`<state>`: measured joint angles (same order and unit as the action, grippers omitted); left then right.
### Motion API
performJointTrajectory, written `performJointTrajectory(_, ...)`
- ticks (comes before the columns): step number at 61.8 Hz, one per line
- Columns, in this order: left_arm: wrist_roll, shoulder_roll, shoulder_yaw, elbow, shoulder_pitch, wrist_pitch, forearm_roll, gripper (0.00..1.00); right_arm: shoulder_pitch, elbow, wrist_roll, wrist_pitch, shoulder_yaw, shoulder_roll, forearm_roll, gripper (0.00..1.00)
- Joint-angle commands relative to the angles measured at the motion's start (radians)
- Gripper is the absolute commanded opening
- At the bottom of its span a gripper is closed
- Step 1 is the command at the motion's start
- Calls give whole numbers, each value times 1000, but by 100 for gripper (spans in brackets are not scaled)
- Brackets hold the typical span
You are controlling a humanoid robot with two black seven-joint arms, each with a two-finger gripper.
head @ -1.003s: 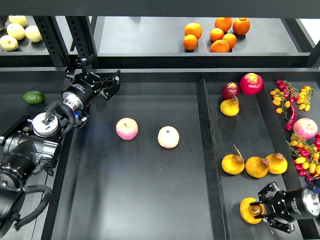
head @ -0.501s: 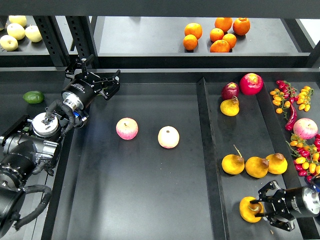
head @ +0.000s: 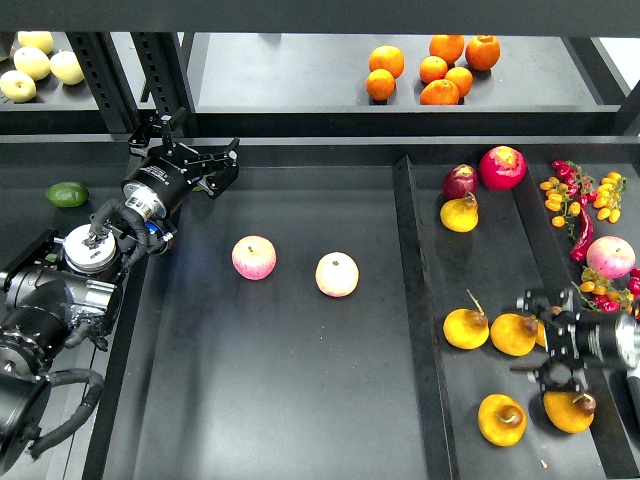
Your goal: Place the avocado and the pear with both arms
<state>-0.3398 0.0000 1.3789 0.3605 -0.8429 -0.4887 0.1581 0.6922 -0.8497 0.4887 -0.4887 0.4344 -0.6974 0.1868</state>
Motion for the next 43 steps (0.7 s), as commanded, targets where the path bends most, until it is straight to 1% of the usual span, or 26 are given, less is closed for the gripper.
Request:
performJointTrajectory(1,2,0,14,5,-1,0,0,99,33,26,0,0,89,16,40,94)
performJointTrajectory(7,2,0,25,5,-1,0,0,99,26,44,0,0,234,68,63,94)
performJointTrajectory(11,4,0,28,5,-1,0,1,99,21,63,0,0,294,105,65,94)
performJointTrajectory(12,4,0,32,6,-2,0,0,99,7,93,0,0,363,158,63,94)
performJointTrajectory(19,4,0,34,6,-5,0,1,99,-10,146,0,0,460,252,57,93)
performJointTrajectory(27,5,0,42,14,-7,0,1,99,-19,192,0,0,529,341,56,93)
performJointTrajectory(43,7,0,48,20,-7,0,0,99,-13,236,0,0,549,420,56,96)
